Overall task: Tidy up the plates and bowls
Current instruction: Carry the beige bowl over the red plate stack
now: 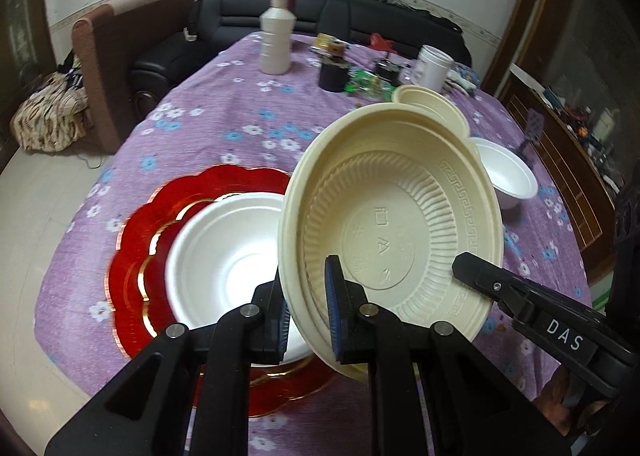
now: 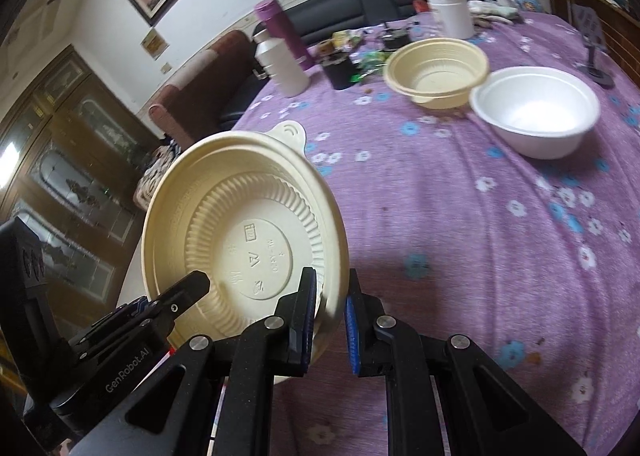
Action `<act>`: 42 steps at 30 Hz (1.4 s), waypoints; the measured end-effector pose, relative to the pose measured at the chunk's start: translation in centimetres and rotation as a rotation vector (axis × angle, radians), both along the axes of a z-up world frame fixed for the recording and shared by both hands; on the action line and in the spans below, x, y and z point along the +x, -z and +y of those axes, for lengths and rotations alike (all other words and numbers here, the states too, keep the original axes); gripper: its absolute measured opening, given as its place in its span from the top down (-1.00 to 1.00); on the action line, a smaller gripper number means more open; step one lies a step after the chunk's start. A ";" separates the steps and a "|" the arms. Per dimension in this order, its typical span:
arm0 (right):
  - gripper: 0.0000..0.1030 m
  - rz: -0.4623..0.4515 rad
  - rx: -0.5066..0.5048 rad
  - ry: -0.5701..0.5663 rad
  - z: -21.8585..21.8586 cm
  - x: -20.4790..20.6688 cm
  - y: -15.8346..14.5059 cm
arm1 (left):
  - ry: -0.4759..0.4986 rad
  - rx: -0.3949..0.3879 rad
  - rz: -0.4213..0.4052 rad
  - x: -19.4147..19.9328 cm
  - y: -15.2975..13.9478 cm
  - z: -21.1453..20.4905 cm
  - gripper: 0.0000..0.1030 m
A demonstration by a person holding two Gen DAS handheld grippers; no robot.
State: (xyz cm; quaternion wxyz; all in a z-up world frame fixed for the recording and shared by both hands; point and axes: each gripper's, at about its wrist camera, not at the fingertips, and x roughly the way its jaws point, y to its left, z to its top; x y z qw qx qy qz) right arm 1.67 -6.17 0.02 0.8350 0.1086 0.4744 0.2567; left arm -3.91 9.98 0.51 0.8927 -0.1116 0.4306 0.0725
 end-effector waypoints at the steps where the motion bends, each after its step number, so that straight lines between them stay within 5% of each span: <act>1: 0.75 -0.001 -0.001 -0.007 0.3 0.1 0.0 | -0.010 -0.002 0.001 -0.1 0.0 0.4 0.74; 21: 0.75 0.040 -0.026 -0.183 7.6 1.1 0.5 | -0.169 -0.014 0.057 -1.5 1.3 6.5 0.73; 42: 0.75 0.106 -0.052 -0.265 10.3 1.2 1.8 | -0.200 -0.040 0.114 -2.0 3.1 8.6 0.72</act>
